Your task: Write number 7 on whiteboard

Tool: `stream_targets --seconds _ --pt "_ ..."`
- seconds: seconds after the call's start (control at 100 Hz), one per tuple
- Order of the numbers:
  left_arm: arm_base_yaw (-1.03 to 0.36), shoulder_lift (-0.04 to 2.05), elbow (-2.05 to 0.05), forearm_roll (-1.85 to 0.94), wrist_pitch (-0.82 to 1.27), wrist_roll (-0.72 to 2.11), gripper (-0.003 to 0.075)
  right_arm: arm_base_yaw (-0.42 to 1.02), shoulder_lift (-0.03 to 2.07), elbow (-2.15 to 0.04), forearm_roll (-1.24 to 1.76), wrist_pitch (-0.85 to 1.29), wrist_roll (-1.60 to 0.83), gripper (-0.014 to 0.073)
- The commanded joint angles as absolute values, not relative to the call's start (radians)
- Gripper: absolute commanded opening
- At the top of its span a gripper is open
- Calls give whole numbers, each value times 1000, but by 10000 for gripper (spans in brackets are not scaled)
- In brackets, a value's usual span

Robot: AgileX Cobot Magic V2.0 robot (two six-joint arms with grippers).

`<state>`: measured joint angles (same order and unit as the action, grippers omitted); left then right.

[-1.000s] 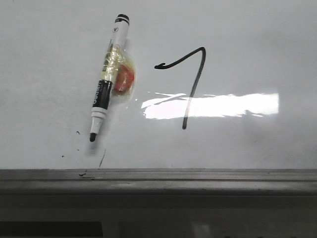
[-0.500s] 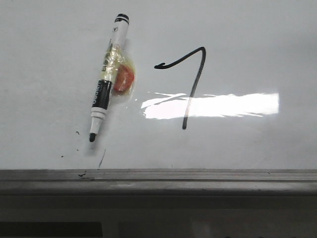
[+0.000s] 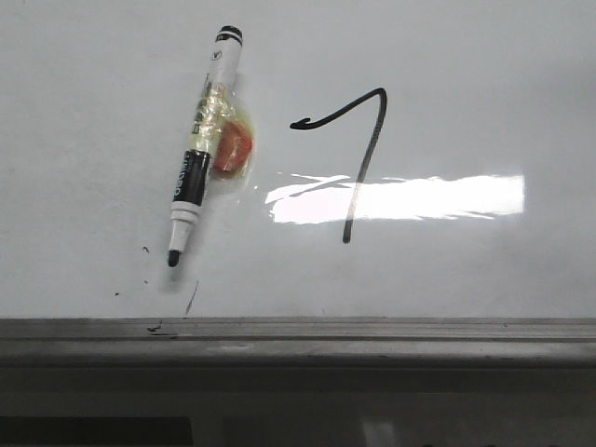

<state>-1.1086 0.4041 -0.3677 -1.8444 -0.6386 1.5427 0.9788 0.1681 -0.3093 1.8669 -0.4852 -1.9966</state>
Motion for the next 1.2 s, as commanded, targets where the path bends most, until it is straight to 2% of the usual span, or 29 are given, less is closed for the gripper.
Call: stream_targets --seconds 0.0,0.33,0.43,0.49,0.58,0.73,0.79,0.97,1.19 --pt "-1115 412 -393 -1868 -612 1544 -20 980 179 -336 1861 -449 -2008 -67" --pt "-1053 410 -380 -1809 -600 1544 -20 980 179 -336 1861 -454 -2008 -67" --pt "-950 398 -361 -1610 -459 1542 -20 980 179 -336 1861 -454 -2008 -67" --pt "-858 384 -344 -1451 -303 1518 -20 980 179 -336 1861 -454 -2008 -67" --pt "-714 353 -313 -1070 -63 1274 -20 980 179 -336 1861 -454 -2008 -67" --pt "-521 304 -260 -381 171 388 -20 980 179 -336 1861 -456 -2008 -67" --pt "-458 277 -234 -219 209 189 -20 980 179 -336 1861 -456 -2008 -67" --pt "-339 116 -136 -162 167 68 -20 980 179 -336 1861 -456 -2008 -67" --pt "-263 -35 -16 -145 146 -104 -20 980 179 -336 1861 -456 -2008 -67"
